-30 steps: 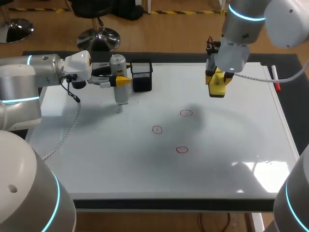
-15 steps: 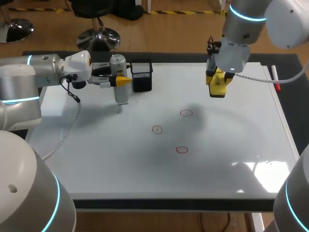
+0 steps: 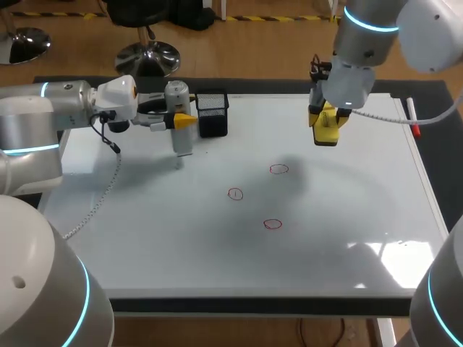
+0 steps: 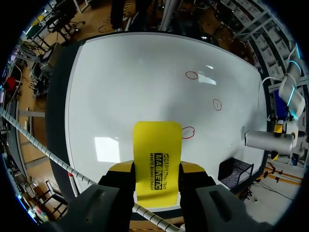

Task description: Pick up the inspection probe, press it on each red-marked spot on the whiteboard one by one, put down the probe, pick up the eraser, and wipe off all the red marks.

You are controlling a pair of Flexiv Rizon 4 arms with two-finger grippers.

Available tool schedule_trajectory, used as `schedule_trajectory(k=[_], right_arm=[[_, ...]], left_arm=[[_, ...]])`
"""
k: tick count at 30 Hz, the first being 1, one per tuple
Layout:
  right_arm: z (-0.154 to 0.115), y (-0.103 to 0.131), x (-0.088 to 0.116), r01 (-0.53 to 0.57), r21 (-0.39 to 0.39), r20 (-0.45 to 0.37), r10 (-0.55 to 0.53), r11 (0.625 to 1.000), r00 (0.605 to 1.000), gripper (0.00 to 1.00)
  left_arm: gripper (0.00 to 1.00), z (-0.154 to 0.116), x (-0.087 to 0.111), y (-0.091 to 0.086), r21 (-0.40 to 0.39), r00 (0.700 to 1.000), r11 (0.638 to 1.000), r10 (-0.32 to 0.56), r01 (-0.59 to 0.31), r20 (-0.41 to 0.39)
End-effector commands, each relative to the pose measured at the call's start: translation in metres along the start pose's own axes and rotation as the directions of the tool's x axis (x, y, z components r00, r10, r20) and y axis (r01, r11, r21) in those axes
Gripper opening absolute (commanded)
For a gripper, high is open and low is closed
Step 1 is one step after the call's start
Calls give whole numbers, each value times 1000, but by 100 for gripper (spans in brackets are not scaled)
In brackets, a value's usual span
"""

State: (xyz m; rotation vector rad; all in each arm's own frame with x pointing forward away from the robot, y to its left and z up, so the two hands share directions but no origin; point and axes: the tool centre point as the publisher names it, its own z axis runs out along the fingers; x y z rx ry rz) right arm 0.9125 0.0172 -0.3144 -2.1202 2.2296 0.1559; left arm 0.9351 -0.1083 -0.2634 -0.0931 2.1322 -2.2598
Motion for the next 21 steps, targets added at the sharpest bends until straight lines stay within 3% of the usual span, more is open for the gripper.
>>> schedule_trajectory(k=[1, 21], right_arm=[[-1, 1, 1, 2, 2, -2, -2, 1000, 1000, 0], [-1, 1, 1, 2, 2, -2, -2, 1000, 1000, 0]], left_arm=[[0, 6, 1, -2, 3, 1000, 1000, 5, -5, -4], [0, 42, 43, -21, 16, 998, 999, 32, -31, -50]])
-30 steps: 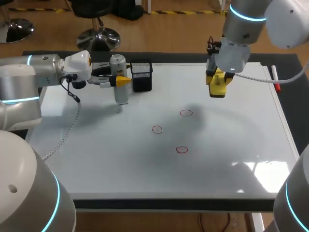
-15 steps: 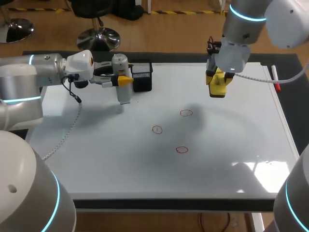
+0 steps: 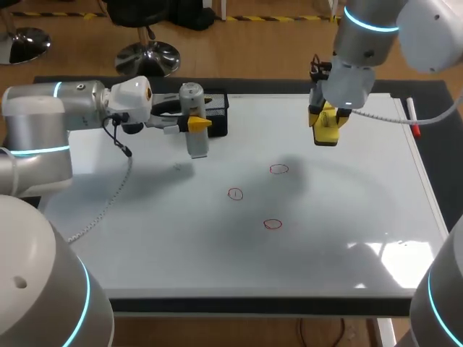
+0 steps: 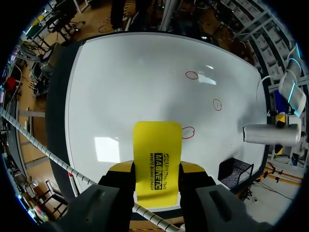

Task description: Pick up the inspection probe, press it on each red-marked spot on the whiteboard one by one, put down the probe, pick up the eraser, and wipe off all the red marks.

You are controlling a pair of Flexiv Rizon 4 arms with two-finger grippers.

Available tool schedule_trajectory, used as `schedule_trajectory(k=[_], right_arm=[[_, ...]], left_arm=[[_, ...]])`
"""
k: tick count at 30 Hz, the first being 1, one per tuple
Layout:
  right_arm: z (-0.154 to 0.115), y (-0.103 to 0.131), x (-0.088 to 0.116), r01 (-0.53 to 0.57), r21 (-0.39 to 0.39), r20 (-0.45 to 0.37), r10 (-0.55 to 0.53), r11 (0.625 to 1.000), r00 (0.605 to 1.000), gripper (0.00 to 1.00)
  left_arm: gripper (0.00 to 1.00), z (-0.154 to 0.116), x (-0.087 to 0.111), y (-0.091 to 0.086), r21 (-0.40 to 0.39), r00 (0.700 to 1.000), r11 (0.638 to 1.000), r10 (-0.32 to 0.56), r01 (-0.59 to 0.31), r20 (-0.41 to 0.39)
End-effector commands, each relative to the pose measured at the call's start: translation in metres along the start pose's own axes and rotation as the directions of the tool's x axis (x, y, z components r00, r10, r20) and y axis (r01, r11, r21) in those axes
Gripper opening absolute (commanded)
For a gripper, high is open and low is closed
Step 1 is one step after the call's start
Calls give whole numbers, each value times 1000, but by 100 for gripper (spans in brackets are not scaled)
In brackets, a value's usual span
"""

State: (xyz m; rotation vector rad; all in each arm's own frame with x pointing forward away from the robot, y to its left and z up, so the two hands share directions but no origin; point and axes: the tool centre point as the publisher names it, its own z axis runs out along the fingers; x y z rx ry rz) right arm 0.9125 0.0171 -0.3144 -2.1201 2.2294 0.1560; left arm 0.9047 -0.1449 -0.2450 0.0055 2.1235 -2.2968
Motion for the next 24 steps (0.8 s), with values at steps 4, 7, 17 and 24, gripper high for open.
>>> schedule_trajectory(k=[4, 7, 17, 24], right_arm=[[-1, 0, 1, 2, 2, -2, -2, 1000, 1000, 0], [-1, 0, 1, 2, 2, -2, -2, 1000, 1000, 0], [-1, 0, 1, 2, 2, -2, -2, 1000, 1000, 0], [-1, 0, 1, 2, 2, -2, -2, 1000, 1000, 0]], left_arm=[[0, 16, 16, -7, 0, 1000, 1000, 3, -3, -7], [0, 24, 21, -6, 6, 1000, 1000, 1, -1, -25], [0, 44, 33, 3, 41, 997, 999, -15, 18, -71], [0, 58, 46, 10, 46, 995, 998, -34, 39, -97]])
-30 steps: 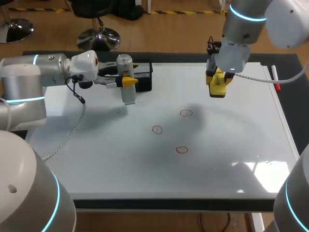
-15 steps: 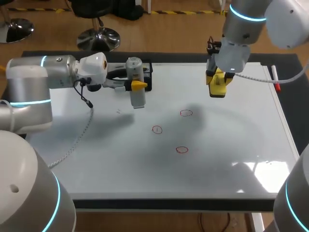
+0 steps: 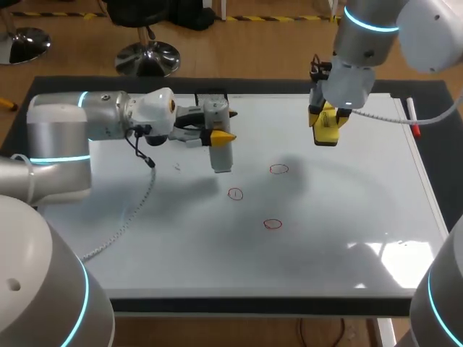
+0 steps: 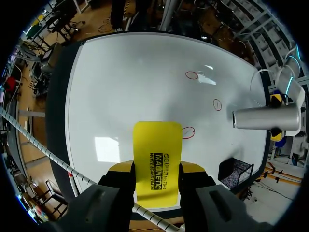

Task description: Pick up the inspection probe, press it on each red-marked spot on the whiteboard one by one, put down the probe, pick up the eraser, and wipe off all the red marks.

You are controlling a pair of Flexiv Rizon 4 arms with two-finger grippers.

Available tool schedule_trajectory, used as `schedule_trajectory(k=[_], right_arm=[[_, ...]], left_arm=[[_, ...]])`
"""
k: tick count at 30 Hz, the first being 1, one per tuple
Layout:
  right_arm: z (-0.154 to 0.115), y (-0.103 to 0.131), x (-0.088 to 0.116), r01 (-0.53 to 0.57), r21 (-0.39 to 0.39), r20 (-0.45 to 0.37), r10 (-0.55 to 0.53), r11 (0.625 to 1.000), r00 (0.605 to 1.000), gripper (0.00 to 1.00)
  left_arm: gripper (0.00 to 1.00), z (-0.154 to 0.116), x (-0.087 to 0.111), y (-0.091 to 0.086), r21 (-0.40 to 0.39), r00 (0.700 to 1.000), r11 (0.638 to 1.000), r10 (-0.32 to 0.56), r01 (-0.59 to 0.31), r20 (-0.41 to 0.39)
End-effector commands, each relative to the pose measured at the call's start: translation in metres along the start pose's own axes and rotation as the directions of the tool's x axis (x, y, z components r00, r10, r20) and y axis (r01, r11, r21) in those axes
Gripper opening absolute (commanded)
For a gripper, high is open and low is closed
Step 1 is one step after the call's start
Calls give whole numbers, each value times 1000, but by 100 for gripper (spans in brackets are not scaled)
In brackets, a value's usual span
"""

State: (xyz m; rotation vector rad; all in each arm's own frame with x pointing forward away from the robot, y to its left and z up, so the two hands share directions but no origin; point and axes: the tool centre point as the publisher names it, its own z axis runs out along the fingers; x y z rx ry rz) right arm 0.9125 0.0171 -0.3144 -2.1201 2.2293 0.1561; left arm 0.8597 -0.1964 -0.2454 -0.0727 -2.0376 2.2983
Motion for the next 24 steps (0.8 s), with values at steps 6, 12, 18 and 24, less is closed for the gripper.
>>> schedule_trajectory(k=[6, 12, 18, 24], right_arm=[[-1, 0, 1, 2, 2, -2, -2, 1000, 1000, 0], [-1, 0, 1, 2, 2, -2, -2, 1000, 1000, 0], [-1, 0, 1, 2, 2, -2, -2, 1000, 1000, 0], [-1, 0, 1, 2, 2, -2, -2, 1000, 1000, 0]], left_arm=[[0, 16, 10, 15, 27, 999, 999, -27, 28, -22], [0, 21, 16, 22, 33, 999, 999, -40, 42, -34], [0, 23, 19, 24, 8, 998, 999, -44, 44, -53], [0, 25, 21, 27, -1, 997, 999, -51, 51, -60]])
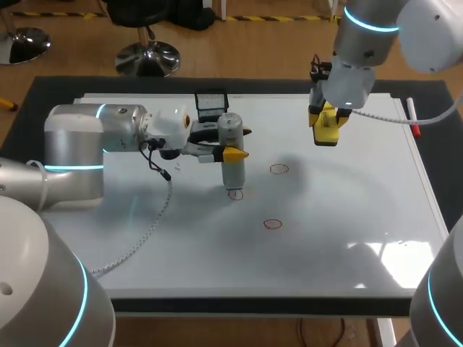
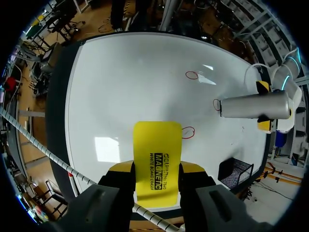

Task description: Pick up the inspection probe, press it on each red-marked spot on the whiteboard one by one, put down the probe, pick up the eraser, and wipe off all the red marks.

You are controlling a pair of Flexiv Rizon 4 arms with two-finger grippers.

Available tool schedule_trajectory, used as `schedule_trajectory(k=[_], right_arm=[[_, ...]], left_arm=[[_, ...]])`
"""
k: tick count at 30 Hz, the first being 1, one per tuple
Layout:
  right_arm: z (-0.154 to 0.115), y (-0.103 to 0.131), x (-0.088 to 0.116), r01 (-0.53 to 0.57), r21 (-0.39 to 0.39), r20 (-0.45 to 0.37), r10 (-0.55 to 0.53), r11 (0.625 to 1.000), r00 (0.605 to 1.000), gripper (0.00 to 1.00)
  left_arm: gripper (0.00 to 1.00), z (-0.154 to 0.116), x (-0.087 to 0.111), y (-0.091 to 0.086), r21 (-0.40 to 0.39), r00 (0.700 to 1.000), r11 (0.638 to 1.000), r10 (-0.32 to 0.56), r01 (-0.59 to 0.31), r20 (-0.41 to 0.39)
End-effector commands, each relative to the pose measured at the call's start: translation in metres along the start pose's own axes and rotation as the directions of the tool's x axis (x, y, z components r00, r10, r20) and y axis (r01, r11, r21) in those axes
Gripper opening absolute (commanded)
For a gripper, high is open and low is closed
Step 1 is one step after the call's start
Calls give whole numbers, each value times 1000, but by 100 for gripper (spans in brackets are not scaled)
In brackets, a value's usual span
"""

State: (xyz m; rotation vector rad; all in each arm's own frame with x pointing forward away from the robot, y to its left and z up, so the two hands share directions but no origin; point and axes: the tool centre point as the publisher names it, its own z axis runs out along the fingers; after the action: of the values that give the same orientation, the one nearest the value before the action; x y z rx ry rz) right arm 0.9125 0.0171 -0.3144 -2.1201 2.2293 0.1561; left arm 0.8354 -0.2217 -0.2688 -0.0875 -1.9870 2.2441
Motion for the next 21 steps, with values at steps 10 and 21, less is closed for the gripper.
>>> schedule_trajectory(k=[10, 21], right_arm=[[-1, 0, 1, 2, 2, -2, -2, 1000, 1000, 0], [-1, 0, 1, 2, 2, -2, -2, 1000, 1000, 0]], left_arm=[[0, 0, 6, 8, -11, 1000, 1000, -25, 25, -1], [0, 2, 8, 13, -7, 1000, 1000, -30, 30, -6]])
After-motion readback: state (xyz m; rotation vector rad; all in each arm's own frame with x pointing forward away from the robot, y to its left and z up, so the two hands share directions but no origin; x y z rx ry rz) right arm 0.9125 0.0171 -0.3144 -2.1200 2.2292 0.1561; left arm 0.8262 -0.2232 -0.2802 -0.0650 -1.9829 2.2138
